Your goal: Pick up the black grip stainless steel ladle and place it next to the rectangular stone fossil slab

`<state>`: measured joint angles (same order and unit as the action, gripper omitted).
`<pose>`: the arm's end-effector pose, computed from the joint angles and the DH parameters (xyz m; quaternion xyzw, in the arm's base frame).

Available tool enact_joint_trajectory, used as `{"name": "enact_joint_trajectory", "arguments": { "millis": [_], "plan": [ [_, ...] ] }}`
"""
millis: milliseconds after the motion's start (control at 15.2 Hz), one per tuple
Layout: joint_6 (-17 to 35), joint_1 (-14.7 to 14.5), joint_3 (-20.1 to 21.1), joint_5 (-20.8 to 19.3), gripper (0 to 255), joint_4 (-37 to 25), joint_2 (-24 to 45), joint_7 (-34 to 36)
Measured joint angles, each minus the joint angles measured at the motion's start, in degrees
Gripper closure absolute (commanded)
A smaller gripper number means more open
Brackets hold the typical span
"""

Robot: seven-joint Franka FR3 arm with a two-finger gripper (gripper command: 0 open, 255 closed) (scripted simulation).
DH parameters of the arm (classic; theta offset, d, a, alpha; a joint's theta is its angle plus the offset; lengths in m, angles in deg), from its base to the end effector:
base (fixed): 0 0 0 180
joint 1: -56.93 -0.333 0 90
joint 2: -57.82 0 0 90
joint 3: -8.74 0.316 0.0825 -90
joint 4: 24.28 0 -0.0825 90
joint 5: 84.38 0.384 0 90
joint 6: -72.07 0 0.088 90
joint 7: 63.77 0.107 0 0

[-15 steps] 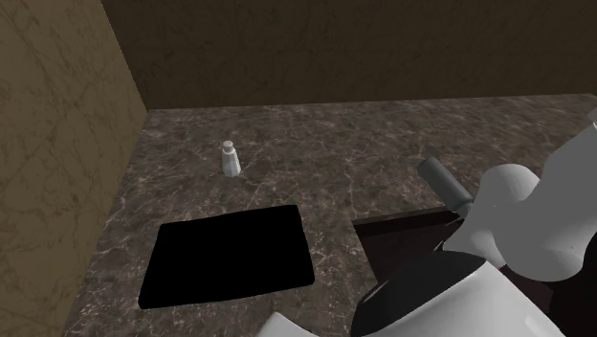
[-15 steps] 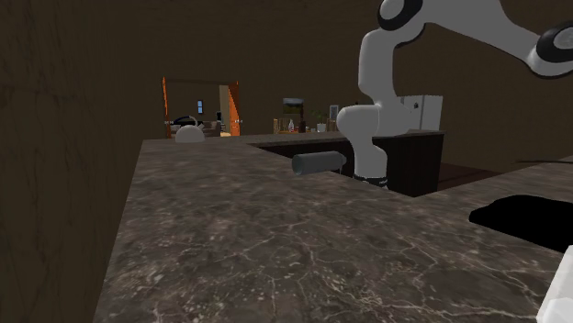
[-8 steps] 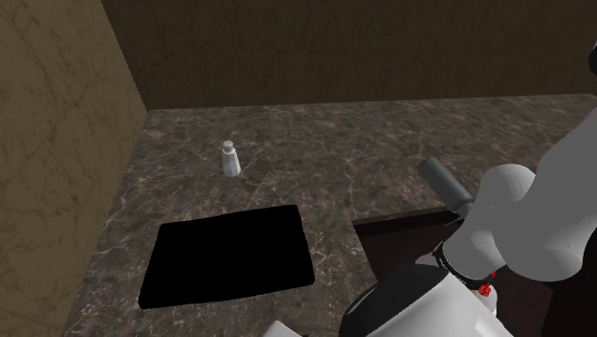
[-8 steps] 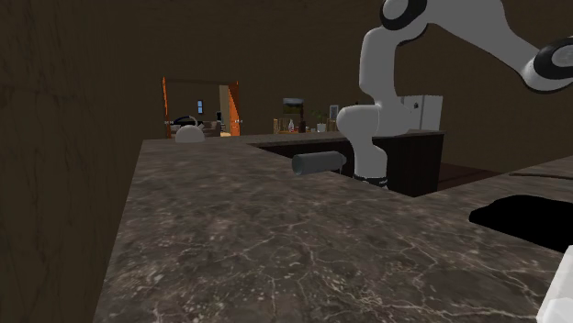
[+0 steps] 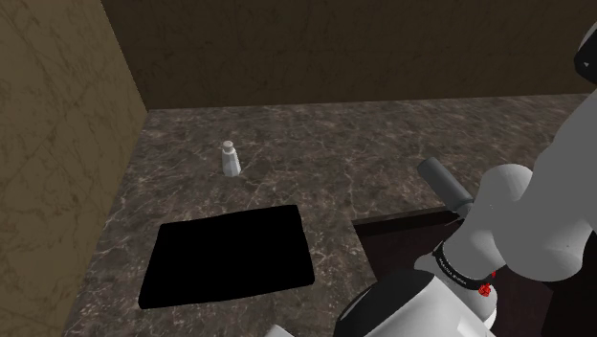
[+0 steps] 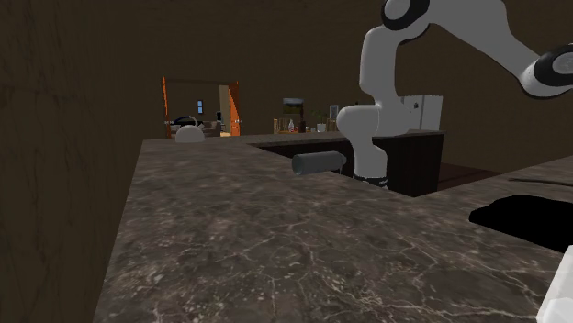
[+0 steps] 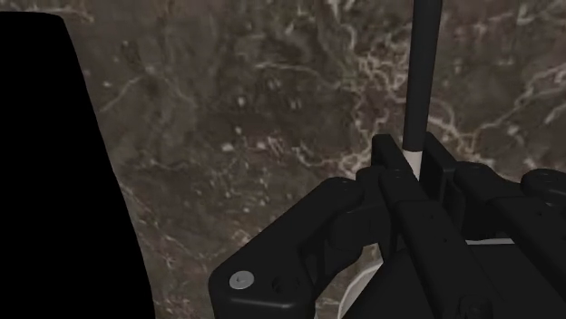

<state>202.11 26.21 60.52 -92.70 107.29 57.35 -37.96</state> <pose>0.0701 0.5049 0.3494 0.8552 0.5150 0.0408 0.0430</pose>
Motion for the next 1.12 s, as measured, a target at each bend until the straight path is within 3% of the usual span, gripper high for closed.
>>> {"name": "enact_joint_trajectory", "arguments": {
  "millis": [66,132,528,858,1122],
  "plan": [
    [0.01,0.0,0.0,-0.01,255,0.0,0.01,0.01],
    [0.01,0.0,0.0,-0.02,0,0.0,0.01,0.01],
    [0.01,0.0,0.0,-0.02,0,0.0,0.01,0.02],
    [-6.04,-0.44,-0.54,5.72,0,-2.97,-5.48,-4.21],
    [-6.86,-0.57,-0.62,6.23,0,-3.44,-5.95,-4.53]
  ]
}}
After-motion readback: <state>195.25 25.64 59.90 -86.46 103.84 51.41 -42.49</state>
